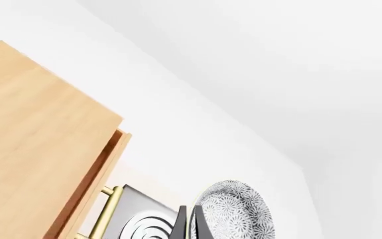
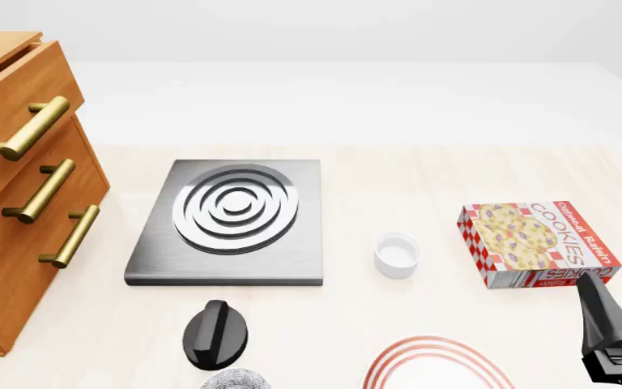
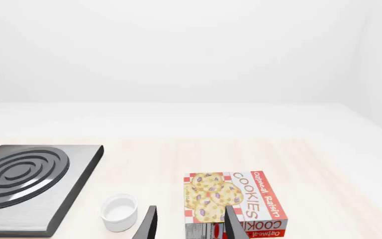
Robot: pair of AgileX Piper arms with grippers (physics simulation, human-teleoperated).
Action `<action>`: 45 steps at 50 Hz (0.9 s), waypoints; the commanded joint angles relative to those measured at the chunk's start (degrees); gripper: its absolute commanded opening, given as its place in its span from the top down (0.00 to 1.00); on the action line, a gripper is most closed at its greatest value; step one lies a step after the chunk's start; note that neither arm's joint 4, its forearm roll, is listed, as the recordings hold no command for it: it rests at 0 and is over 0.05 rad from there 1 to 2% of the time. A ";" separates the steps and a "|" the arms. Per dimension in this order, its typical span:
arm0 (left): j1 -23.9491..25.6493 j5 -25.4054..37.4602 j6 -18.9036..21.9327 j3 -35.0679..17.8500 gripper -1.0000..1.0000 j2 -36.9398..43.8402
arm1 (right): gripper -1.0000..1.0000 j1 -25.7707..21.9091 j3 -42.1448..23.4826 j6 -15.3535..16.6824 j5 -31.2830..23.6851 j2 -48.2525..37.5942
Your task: Pick the akita bowl on the wooden cabinet and place it on the plate.
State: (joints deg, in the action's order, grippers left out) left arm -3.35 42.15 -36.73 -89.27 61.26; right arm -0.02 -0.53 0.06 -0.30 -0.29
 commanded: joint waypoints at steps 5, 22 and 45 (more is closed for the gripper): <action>6.20 1.20 2.13 -2.02 1.00 0.35 | 0.00 0.01 0.00 0.00 0.00 0.00; 12.10 1.47 3.38 -1.81 1.00 0.63 | 0.00 0.01 0.00 0.00 0.00 0.01; 21.46 0.39 5.27 -0.15 1.00 2.03 | 0.00 -0.01 0.00 0.01 0.00 0.00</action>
State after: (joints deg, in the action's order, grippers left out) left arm 14.26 43.22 -32.32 -89.88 62.72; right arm -0.02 -0.53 0.06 -0.30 -0.29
